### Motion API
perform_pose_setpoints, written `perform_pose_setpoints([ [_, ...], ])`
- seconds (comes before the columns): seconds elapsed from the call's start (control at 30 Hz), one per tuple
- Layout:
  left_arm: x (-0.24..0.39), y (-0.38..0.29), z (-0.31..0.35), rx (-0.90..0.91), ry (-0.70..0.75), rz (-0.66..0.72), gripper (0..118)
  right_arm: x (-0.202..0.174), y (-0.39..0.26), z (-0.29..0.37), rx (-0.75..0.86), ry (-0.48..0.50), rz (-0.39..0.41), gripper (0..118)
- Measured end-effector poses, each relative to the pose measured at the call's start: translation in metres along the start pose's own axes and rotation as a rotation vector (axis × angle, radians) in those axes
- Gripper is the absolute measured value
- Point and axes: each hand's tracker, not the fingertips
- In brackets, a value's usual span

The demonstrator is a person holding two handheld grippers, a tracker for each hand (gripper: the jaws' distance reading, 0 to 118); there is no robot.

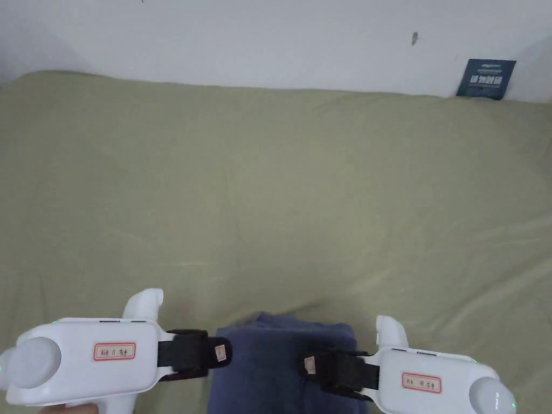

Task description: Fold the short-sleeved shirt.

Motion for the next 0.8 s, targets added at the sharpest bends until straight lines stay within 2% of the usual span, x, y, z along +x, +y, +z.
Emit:
perform_pose_setpoints([
  [0.07,-0.015,0.000,0.003,-0.031,0.057,0.022,0,0.025,0.011,-0.011,-0.025,0.026,-0.056,1],
  [0.17,-0.042,0.001,-0.001,-0.055,0.072,0.078,0,0.077,0.022,-0.021,-0.105,0.178,-0.265,1],
  [0.2,-0.050,0.002,-0.003,-0.072,0.060,0.100,0,0.088,0.020,-0.021,-0.106,0.255,-0.325,1],
  [0.23,-0.057,0.003,-0.006,-0.089,0.031,0.124,0,0.094,0.019,-0.021,-0.100,0.295,-0.345,1],
  [0.27,-0.061,0.003,-0.009,-0.088,0.020,0.141,8,0.095,0.019,-0.021,-0.103,0.303,-0.342,1],
  [0.33,-0.061,-0.001,-0.014,-0.106,-0.075,0.168,84,0.091,0.016,-0.019,-0.102,0.295,-0.322,1],
  [0.37,-0.063,-0.001,-0.020,-0.124,-0.116,0.179,111,0.091,0.015,-0.019,-0.100,0.298,-0.324,1],
  [0.4,-0.065,-0.001,-0.029,-0.162,-0.164,0.201,118,0.091,0.015,-0.020,-0.098,0.303,-0.329,1],
  [0.53,-0.058,0.001,-0.060,-0.165,-0.297,0.228,118,0.083,0.014,-0.019,-0.105,0.316,-0.341,1],
  [0.57,-0.073,0.004,-0.064,-0.157,-0.342,0.231,118,0.082,0.014,-0.019,-0.107,0.317,-0.343,1],
  [0.67,-0.070,0.009,-0.087,-0.149,-0.365,0.271,115,0.086,0.018,-0.019,-0.121,0.325,-0.358,1],
  [0.7,-0.069,0.008,-0.093,-0.137,-0.339,0.239,103,0.085,0.019,-0.019,-0.125,0.324,-0.355,1],
  [0.73,-0.066,0.007,-0.097,-0.123,-0.270,0.193,83,0.080,0.018,-0.018,-0.124,0.322,-0.353,1],
  [0.77,-0.065,0.007,-0.101,-0.128,-0.186,0.160,48,0.079,0.018,-0.017,-0.125,0.322,-0.361,1],
  [0.8,-0.071,0.005,-0.104,-0.139,-0.135,0.151,32,0.077,0.017,-0.016,-0.122,0.317,-0.369,1],
])
